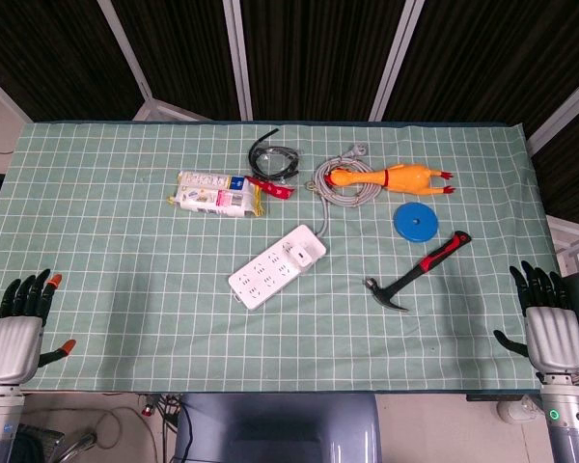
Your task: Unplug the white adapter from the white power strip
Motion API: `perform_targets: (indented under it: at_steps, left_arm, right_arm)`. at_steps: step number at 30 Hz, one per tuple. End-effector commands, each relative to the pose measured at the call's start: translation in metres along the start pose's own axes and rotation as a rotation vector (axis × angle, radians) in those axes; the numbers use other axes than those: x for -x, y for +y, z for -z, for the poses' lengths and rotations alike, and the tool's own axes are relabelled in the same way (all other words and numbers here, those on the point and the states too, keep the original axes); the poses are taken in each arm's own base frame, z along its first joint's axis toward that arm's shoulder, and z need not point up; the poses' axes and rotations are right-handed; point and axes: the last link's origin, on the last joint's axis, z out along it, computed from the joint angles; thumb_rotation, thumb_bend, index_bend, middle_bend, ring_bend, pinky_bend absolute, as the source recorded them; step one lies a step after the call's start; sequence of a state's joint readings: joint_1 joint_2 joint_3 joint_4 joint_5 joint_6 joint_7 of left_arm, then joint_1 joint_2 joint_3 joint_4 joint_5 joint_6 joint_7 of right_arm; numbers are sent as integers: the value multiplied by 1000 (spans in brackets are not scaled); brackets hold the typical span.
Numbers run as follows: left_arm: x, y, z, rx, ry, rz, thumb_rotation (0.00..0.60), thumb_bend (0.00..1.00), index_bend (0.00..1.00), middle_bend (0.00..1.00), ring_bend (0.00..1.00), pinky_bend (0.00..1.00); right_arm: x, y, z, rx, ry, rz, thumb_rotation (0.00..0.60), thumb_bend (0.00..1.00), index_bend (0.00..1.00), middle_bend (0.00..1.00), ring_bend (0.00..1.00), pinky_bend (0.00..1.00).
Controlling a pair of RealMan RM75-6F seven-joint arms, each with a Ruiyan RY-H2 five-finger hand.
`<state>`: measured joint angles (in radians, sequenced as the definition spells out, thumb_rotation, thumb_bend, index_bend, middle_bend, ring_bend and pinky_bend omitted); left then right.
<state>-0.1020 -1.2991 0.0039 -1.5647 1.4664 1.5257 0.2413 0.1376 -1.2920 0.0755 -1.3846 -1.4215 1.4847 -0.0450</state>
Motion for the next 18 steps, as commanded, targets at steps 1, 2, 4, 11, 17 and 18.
perform_targets:
  at_steps: [1, 2, 4, 11, 17, 18]
  left_arm:
    - [0, 0, 0, 0, -2, 1, 600, 13, 0, 0, 0, 0]
    - [0, 0, -1, 0, -2, 1, 600, 14, 0, 0, 0, 0]
    - [0, 1, -1, 0, -2, 6, 600, 22, 0, 0, 0, 0]
    - [-8, 13, -5, 60, 0, 10, 600, 152, 0, 0, 0, 0]
    - [-20, 46, -25, 184, -4, -9, 600, 390, 0, 0, 0, 6]
    - [-20, 54, -29, 203, -12, -10, 600, 413, 0, 0, 0, 7]
  right_arm:
    - [1, 0, 0, 0, -3, 2, 600, 141, 0, 0, 0, 0]
    - [1, 0, 0, -1, -4, 2, 600, 142, 0, 0, 0, 0]
    - [2, -2, 0, -6, -9, 2, 600, 142, 0, 0, 0, 0]
    - [0, -5, 2, -28, -10, -10, 600, 143, 0, 0, 0, 0]
    - [-8, -13, -4, -55, 1, -20, 600, 143, 0, 0, 0, 0]
    - [-9, -15, -5, -61, 0, -20, 600, 143, 0, 0, 0, 0]
